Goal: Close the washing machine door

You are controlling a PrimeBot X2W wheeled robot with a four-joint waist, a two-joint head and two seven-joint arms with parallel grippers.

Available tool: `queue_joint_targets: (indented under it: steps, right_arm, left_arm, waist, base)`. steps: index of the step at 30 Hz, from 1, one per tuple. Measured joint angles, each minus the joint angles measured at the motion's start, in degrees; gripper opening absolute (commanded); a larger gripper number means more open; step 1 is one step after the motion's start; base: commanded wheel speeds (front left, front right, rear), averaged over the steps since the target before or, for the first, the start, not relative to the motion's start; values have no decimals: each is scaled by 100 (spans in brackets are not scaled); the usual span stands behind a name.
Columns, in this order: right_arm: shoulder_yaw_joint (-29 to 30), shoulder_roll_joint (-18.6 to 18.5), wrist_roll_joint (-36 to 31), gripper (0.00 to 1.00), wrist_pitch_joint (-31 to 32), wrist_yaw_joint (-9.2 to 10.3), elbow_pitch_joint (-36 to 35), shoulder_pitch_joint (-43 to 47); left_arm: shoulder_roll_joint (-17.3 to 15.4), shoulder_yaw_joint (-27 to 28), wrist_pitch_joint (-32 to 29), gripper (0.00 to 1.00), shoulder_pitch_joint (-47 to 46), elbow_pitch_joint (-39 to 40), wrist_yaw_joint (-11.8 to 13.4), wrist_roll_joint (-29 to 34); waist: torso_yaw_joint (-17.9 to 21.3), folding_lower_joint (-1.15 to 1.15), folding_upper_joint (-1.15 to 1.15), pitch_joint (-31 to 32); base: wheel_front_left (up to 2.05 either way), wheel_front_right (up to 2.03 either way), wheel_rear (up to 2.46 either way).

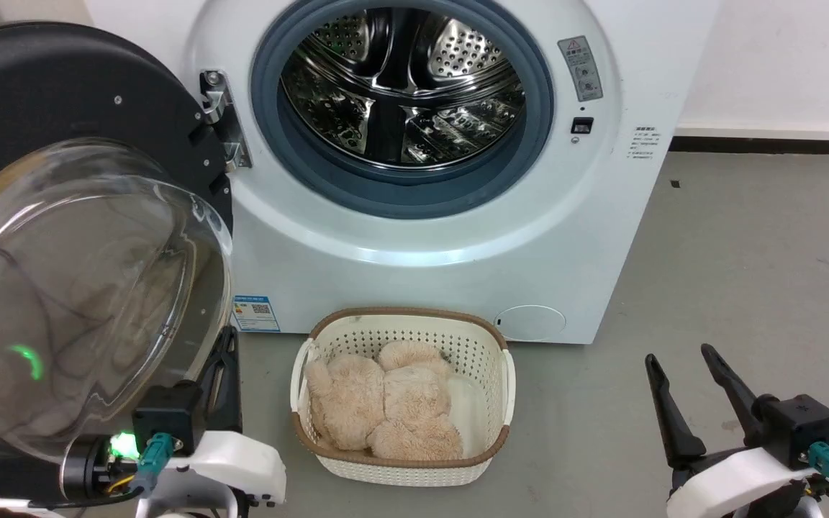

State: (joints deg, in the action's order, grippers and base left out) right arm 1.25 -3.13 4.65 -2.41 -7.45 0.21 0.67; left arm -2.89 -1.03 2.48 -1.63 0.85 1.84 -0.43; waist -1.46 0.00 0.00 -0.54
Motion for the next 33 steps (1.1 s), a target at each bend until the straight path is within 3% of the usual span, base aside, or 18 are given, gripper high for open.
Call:
queue_joint_targets:
  steps: [12,33]
  right_arm:
    - [80,0,151,100,-126,0,-33,0]
    - [237,0,403,100,-383,0,-66,0]
  left_arm:
    - [-74,296,120,0,-279,390,-8,-219]
    - [-655,1423,391,0,-1652,393,-271,-761]
  waist:
    - [-203,0,0,-29]
    - [-844,0,0,-197]
  base:
    - [0,0,0]
    - [0,0,0]
